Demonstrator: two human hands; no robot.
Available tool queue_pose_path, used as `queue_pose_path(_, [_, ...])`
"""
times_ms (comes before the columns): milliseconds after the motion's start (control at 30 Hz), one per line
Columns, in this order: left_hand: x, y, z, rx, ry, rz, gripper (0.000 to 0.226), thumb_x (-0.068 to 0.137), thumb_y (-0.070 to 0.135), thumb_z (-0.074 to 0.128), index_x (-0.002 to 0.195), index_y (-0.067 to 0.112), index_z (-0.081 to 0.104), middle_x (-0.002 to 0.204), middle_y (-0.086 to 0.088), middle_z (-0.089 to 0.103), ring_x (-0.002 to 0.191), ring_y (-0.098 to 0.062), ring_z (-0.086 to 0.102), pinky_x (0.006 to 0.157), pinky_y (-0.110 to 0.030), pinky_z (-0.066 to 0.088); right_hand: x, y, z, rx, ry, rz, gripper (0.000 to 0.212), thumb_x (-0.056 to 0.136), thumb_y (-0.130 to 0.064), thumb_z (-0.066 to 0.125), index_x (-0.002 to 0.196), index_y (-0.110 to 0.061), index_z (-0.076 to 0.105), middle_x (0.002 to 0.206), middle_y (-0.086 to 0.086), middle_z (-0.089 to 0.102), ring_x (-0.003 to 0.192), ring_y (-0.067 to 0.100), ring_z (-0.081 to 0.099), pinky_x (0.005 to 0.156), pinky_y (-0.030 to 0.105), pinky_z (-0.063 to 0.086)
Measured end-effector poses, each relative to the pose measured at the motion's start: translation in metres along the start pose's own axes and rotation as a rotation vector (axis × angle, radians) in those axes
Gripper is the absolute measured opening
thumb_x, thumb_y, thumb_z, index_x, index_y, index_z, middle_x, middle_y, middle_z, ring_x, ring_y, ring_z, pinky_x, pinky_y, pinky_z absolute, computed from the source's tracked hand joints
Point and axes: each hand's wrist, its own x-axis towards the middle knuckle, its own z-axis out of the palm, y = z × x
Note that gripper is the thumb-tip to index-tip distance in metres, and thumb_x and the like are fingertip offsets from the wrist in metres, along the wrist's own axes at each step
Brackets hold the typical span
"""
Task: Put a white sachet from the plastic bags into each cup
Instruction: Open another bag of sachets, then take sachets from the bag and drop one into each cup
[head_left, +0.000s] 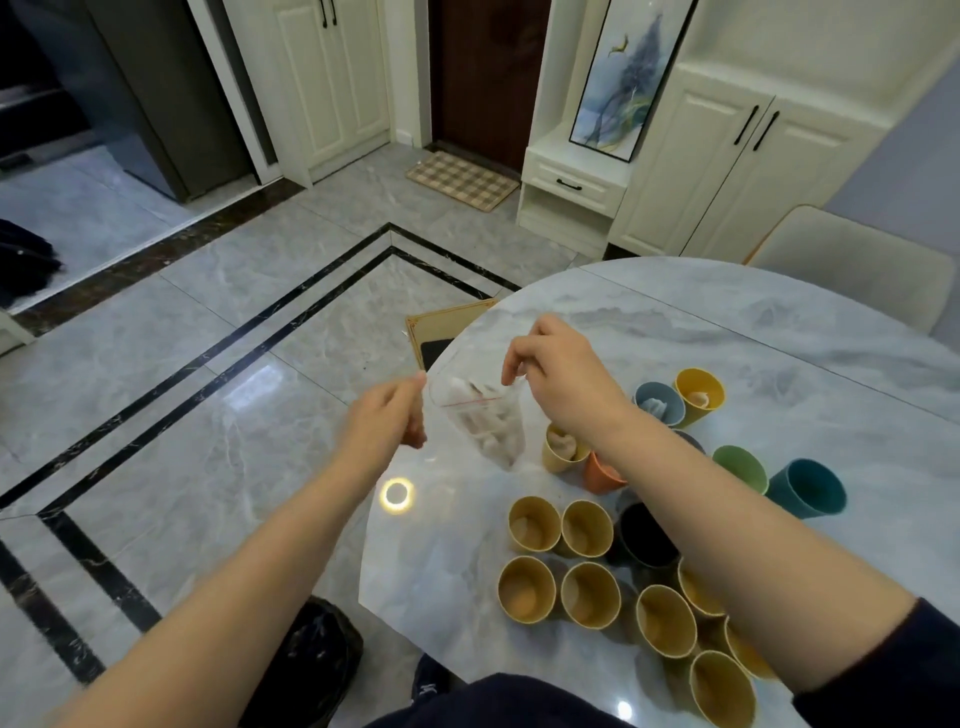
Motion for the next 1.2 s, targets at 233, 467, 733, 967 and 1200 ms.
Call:
queue_pose_path(233, [-0.009,-0.05,0.035,-0.826,-0.092,-0.707,0.05,0.1,0.05,0.047,0.119,0.005,0.058,0.126,-0.02,0.062,0.113,-0.038,0.062,0.101,-0.055,0.051,-0.003,-0.015,-0.021,0.035,-0.03,-0.031,0.041,0.095,0.005,0.045,0.095,-0.017,0.079,0.088,-0.003,0.043,0.094,0.019,0.058,0.088,0.035,0.051])
queue_pose_path(467, [-0.015,-0.041,0.077,-1.215,-0.305,-0.754,0.096,0.074,0.084,0.055,0.143,0.018,0.051,0.147,-0.023,0.05,0.128,-0.054,0.051,0.102,-0.076,0.039,-0.018,-0.024,-0.047,0.035,-0.087,-0.178,0.044,0.089,0.011,0.048,0.082,-0.019,0.08,0.091,0.003,0.047,0.085,0.017,0.053,0.084,0.037,0.054])
queue_pose_path(733, [-0.014,-0.01,0.093,-1.202,-0.18,-0.568,0.051,0.099,0.052,0.046,0.123,0.011,0.064,0.096,-0.016,0.076,0.084,-0.03,0.075,0.08,-0.042,0.06,-0.048,-0.01,-0.054,-0.106,-0.059,-0.244,0.02,0.089,-0.032,0.067,0.107,-0.03,0.076,0.135,-0.003,0.049,0.118,0.008,0.052,0.094,0.025,0.046])
queue_pose_path(967, [-0.009,-0.017,0.117,-1.24,-0.093,-0.591,0.062,0.088,0.053,0.063,0.137,0.013,0.061,0.121,-0.018,0.069,0.106,-0.034,0.07,0.103,-0.05,0.052,-0.058,0.007,-0.03,-0.318,-0.028,-0.271,0.025,0.078,-0.056,0.07,0.092,-0.037,0.079,0.165,-0.001,0.024,0.154,0.023,0.013,0.118,0.045,0.026])
queue_pose_path(1200, [-0.013,-0.01,0.122,-1.24,-0.158,-0.567,0.058,0.093,0.052,0.055,0.136,0.013,0.062,0.128,-0.015,0.07,0.112,-0.031,0.069,0.092,-0.041,0.057,-0.058,0.018,-0.016,-0.241,0.08,-0.306,0.005,0.077,-0.038,0.079,0.079,-0.034,0.079,0.158,-0.001,0.039,0.152,0.025,0.022,0.119,0.048,0.026])
